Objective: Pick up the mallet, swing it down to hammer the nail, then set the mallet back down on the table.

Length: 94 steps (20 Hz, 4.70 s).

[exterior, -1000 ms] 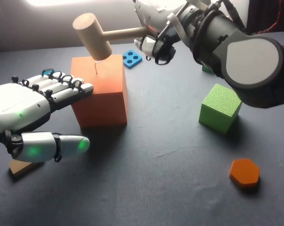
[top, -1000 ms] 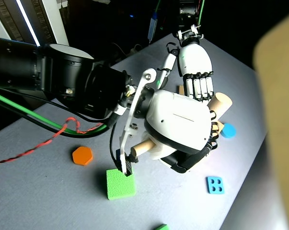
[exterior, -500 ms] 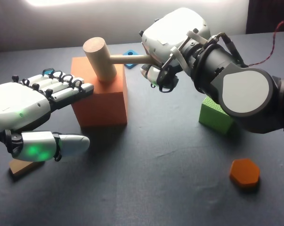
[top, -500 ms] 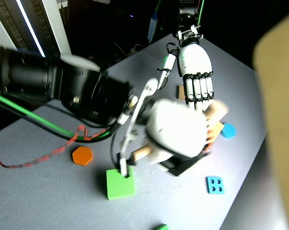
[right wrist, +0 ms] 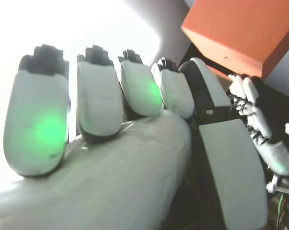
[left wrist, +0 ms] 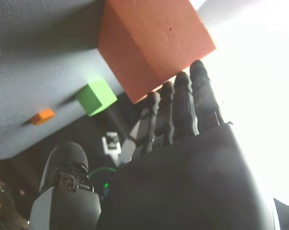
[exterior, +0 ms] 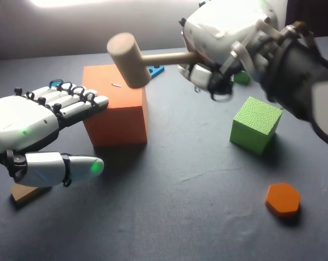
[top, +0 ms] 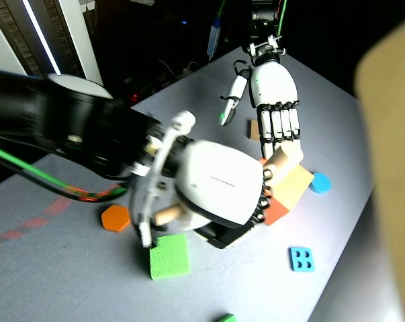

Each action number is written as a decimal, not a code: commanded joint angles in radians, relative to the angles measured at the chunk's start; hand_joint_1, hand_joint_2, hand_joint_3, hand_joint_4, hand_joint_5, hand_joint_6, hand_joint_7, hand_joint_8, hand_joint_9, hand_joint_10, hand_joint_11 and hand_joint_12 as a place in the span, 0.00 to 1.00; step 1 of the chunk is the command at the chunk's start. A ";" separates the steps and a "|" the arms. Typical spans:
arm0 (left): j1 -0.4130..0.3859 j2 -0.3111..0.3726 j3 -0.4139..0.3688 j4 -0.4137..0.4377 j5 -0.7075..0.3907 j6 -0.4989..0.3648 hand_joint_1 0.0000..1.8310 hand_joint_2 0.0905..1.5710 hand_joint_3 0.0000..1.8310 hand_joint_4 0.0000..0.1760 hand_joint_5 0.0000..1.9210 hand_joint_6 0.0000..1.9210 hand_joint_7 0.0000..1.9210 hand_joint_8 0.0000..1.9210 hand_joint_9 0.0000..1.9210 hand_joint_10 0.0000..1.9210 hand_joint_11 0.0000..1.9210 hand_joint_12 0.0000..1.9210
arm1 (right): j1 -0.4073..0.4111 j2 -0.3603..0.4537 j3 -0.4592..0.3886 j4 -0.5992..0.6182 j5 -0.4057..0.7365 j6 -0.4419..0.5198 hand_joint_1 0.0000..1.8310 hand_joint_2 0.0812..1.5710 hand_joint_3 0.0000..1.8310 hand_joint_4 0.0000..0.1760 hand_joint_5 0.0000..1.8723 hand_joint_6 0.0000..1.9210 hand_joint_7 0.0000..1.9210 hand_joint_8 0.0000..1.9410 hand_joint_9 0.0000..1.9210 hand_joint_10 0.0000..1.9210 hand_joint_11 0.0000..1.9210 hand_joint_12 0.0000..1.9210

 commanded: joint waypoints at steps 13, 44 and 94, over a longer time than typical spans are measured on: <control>-0.037 0.001 0.000 -0.010 -0.069 -0.005 0.00 0.75 0.00 0.00 0.06 0.00 0.04 0.00 0.03 0.00 0.02 0.04 | -0.179 0.154 -0.069 -0.739 0.034 0.639 0.37 0.98 0.01 1.00 0.80 1.00 0.97 1.00 1.00 1.00 1.00 1.00; -0.197 0.202 -0.196 0.171 0.034 -0.085 0.00 0.75 0.00 0.00 0.04 0.00 0.03 0.00 0.02 0.00 0.01 0.04 | -0.286 -0.146 0.174 -0.759 0.017 0.537 0.45 0.96 0.00 0.00 0.09 0.83 0.03 0.92 0.05 0.96 0.05 1.00; -0.378 0.200 -0.217 0.164 0.236 -0.090 0.00 0.77 0.00 0.00 0.15 0.74 0.15 0.78 0.16 0.87 0.13 0.97 | 0.099 0.497 -0.263 -0.759 0.768 1.112 0.04 0.68 0.00 0.00 0.07 1.00 0.06 1.00 0.13 1.00 0.19 1.00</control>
